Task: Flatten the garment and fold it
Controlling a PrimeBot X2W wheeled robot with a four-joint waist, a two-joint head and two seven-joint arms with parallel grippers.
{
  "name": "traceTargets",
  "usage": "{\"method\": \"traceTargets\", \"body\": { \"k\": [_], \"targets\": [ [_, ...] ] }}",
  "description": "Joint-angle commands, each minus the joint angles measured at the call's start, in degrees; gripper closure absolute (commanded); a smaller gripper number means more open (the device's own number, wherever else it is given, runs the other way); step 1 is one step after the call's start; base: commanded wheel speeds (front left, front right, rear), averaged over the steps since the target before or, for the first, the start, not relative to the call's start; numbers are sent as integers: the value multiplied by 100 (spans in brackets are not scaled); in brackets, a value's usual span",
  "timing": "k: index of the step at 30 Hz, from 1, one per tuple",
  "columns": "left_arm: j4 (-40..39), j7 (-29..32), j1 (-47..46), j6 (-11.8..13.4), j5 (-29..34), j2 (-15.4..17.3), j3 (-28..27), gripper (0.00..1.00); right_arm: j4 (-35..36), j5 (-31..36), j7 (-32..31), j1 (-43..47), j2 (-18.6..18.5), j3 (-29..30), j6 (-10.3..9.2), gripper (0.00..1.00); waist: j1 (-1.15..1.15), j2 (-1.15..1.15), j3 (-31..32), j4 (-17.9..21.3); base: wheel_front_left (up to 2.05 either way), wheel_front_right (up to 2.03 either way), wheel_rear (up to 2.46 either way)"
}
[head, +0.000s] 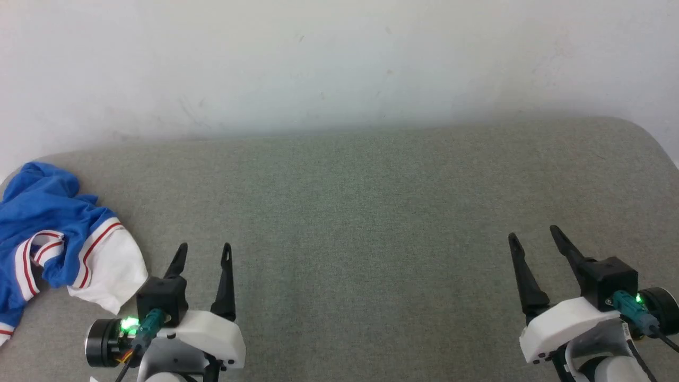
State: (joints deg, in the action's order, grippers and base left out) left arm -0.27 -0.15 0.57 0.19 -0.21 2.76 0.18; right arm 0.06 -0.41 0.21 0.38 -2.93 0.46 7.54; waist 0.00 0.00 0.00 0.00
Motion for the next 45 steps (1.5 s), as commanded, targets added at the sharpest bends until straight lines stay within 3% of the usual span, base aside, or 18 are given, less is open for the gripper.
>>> {"method": "traceTargets", "body": {
  "k": [1,24,45],
  "targets": [
    [-32,-63,35,13,16,5,13,0,32,-36,59,58,0,59,1,0,0,0,1,0,0,0,0],
    [-225,-338,142,151,6,39,50,0,83,-161,334,208,1,499,0,0,0,0,-33,-135,0,0,0],
    [-416,-590,245,337,-19,59,105,0,191,-29,585,292,2,573,-2,0,0,0,-120,-732,0,0,0]
  ]
}}
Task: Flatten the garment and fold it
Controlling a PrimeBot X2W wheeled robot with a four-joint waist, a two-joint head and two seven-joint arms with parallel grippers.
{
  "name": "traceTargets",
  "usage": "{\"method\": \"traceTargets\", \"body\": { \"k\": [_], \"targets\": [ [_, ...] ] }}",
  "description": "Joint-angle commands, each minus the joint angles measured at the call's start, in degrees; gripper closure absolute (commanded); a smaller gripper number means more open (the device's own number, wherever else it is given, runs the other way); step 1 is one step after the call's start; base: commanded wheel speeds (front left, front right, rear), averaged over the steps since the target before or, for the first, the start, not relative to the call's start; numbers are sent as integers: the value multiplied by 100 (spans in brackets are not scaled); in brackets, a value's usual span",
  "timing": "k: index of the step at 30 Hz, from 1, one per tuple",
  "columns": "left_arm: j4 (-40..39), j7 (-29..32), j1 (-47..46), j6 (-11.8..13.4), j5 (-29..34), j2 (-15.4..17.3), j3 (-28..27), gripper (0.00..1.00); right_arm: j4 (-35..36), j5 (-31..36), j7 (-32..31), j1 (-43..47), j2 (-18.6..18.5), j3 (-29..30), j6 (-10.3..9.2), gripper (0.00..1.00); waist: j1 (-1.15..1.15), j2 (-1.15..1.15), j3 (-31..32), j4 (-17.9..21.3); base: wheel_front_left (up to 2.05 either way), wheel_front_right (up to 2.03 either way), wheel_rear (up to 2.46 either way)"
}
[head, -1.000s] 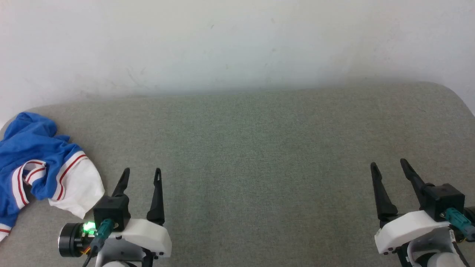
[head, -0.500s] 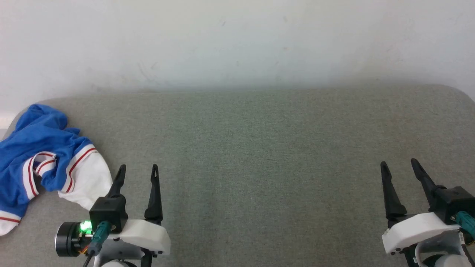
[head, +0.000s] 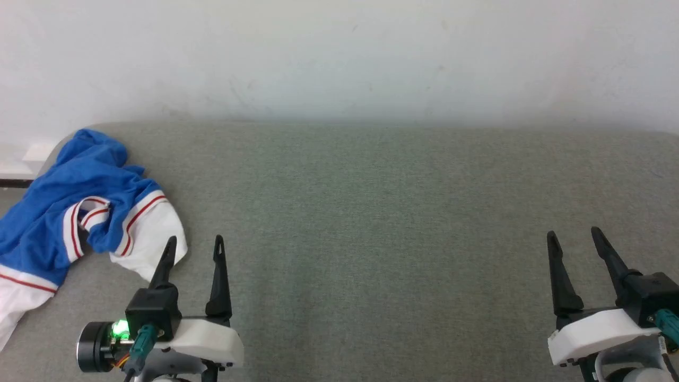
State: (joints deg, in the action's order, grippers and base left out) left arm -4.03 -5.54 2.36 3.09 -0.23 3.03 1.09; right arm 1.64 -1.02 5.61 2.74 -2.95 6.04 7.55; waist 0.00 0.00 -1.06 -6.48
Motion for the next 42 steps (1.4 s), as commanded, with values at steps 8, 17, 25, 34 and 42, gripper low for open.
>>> {"method": "traceTargets", "body": {
  "k": [8,17,25,34,42],
  "targets": [
    [-97,-147,107,110,-52,41,32,0,67,119,142,75,5,-59,-3,0,0,0,-40,-450,0,0,0],
    [-162,-243,181,201,-85,43,33,0,51,217,238,57,5,-168,-3,0,0,0,-51,-839,0,0,0],
    [-215,-338,265,269,-122,49,26,0,10,312,319,68,5,-274,-4,0,0,0,-22,-1221,0,0,0],
    [-254,-446,351,310,-166,65,25,0,17,375,376,139,6,-336,-4,0,0,0,11,-1649,0,0,0],
    [-301,-542,436,335,-199,75,49,0,33,401,454,171,6,-361,-5,0,0,0,5,-1996,0,0,0]
  ]
}}
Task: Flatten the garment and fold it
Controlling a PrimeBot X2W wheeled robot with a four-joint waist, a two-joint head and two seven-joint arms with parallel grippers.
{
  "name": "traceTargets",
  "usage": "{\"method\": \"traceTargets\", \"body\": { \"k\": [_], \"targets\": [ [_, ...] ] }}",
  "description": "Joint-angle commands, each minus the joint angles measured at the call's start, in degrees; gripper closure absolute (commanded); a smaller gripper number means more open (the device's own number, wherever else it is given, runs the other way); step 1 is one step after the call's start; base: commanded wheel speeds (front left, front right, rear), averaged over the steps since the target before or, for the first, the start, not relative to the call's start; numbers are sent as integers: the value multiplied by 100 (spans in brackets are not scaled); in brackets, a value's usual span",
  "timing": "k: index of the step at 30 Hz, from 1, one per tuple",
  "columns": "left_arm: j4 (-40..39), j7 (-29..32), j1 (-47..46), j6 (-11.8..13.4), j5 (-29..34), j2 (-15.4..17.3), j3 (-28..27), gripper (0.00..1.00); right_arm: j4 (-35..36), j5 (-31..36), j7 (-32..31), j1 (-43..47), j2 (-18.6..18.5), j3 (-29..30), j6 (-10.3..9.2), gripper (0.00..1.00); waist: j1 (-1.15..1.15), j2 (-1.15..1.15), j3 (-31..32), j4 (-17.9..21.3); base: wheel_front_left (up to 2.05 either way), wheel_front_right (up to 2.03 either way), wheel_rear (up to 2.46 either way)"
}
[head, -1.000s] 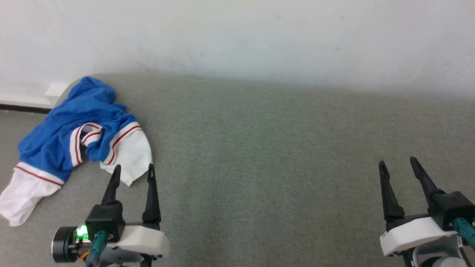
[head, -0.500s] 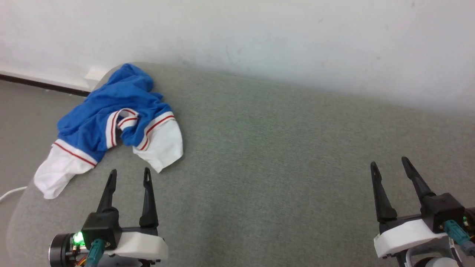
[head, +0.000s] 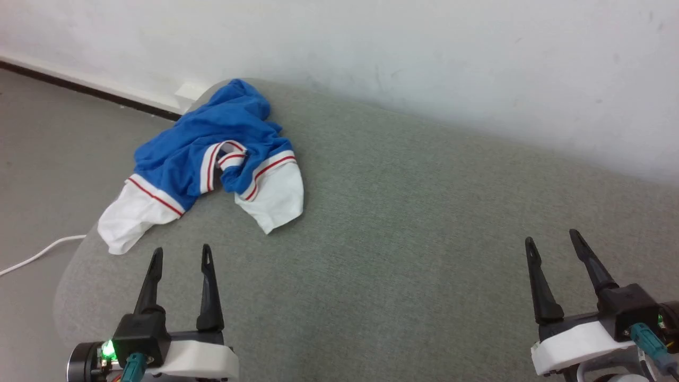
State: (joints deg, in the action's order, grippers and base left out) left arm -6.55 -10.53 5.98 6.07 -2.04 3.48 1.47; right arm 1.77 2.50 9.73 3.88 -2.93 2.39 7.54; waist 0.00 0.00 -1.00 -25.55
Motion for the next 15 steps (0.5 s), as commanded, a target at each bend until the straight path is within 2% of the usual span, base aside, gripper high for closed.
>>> {"method": "traceTargets", "body": {
  "k": [1,15],
  "targets": [
    [-53,-55,83,43,-22,31,14,0,22,53,53,60,4,5,-4,0,0,0,-2,-127,0,0,0],
    [-139,-224,201,125,-63,61,8,0,40,104,219,136,4,65,-4,0,0,0,42,-531,0,0,0]
  ]
}}
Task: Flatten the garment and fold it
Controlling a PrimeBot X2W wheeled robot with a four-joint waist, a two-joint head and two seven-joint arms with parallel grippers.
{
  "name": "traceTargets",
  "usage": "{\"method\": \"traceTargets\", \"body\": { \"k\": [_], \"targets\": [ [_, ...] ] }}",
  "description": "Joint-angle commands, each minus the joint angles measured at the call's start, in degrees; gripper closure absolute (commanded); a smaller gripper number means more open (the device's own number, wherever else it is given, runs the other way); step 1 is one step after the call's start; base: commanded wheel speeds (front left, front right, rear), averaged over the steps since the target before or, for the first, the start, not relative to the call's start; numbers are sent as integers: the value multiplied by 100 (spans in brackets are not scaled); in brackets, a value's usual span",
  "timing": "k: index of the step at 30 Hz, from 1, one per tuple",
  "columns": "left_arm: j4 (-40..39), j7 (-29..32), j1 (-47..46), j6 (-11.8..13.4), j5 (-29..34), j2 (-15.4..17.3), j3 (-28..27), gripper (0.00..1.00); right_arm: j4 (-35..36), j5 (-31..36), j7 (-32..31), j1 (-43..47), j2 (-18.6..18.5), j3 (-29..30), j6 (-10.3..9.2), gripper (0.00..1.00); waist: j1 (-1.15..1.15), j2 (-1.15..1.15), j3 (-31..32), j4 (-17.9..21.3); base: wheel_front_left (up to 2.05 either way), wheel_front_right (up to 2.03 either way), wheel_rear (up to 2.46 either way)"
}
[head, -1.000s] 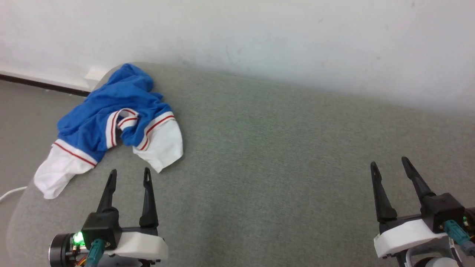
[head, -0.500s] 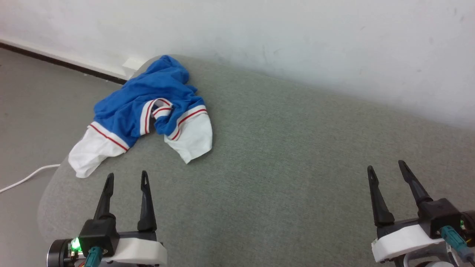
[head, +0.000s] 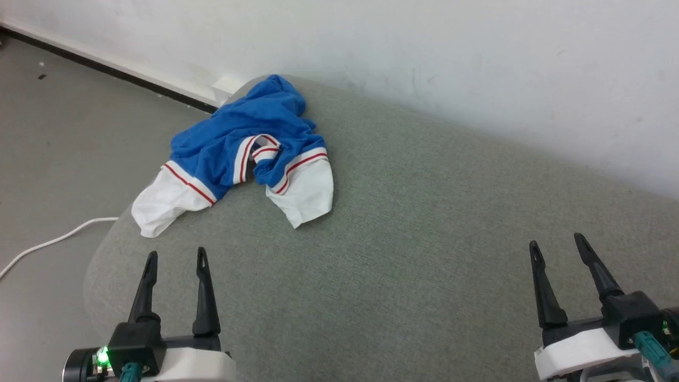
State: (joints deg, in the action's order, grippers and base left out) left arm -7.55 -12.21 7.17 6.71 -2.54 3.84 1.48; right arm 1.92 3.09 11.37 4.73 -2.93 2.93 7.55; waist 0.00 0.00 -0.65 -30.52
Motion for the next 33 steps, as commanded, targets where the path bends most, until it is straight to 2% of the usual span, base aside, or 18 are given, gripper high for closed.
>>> {"method": "traceTargets", "body": {
  "k": [1,18,26,30,33],
  "targets": [
    [-45,-68,88,66,-14,27,9,0,27,47,67,56,4,15,-6,0,0,0,8,-56,0,0,0],
    [-166,-271,172,180,-50,41,70,0,126,163,181,126,5,115,-6,0,0,0,-25,-429,0,0,0],
    [-249,-279,89,149,-72,41,118,0,189,182,168,126,5,128,-6,0,0,0,-31,-388,0,0,0],
    [-365,-248,-74,74,-179,54,125,0,273,195,123,114,5,126,-6,0,0,0,-96,-331,0,0,0],
    [-480,67,-443,-155,-446,60,234,0,408,216,50,102,5,170,-6,0,0,0,-187,-342,0,0,0]
  ]
}}
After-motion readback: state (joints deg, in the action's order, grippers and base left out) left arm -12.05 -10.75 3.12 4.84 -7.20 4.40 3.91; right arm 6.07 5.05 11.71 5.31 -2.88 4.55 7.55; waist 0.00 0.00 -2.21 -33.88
